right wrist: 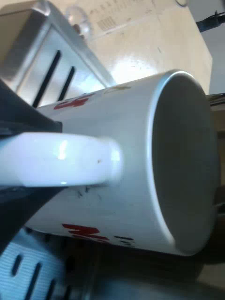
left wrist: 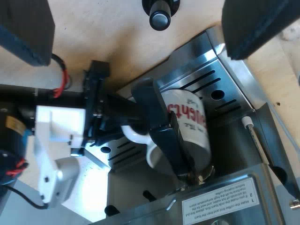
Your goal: Remove mug from coffee machine
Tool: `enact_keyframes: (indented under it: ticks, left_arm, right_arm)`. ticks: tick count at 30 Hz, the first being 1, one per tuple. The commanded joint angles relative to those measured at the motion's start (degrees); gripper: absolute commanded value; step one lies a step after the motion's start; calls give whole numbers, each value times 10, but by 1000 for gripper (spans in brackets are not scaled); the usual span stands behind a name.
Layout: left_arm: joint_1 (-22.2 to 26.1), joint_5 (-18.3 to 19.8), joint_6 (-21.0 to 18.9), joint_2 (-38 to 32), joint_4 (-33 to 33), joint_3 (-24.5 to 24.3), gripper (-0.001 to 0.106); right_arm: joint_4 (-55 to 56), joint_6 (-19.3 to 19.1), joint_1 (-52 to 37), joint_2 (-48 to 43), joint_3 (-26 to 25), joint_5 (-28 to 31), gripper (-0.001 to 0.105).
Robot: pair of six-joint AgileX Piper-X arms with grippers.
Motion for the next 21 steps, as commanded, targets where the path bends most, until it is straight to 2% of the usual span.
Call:
enact_keyframes:
  ticks: [1,12,17,21]
  left_arm:
    - [-1,1,-4,-1,-7,-4,87]
    - [-1,5,-4,-1,-7,-4,87]
    - [-1,47,-4,-1,-7,-4,87]
    - [-1,75,-4,-1,-7,-4,87]
  right_arm:
    - [-17,-5,1,-29,24,4,0]
    - [-17,-5,2,-141,117,4,0]
    - [-17,-5,5,-200,158,4,0]
    - [-17,-5,25,-257,188,48,0]
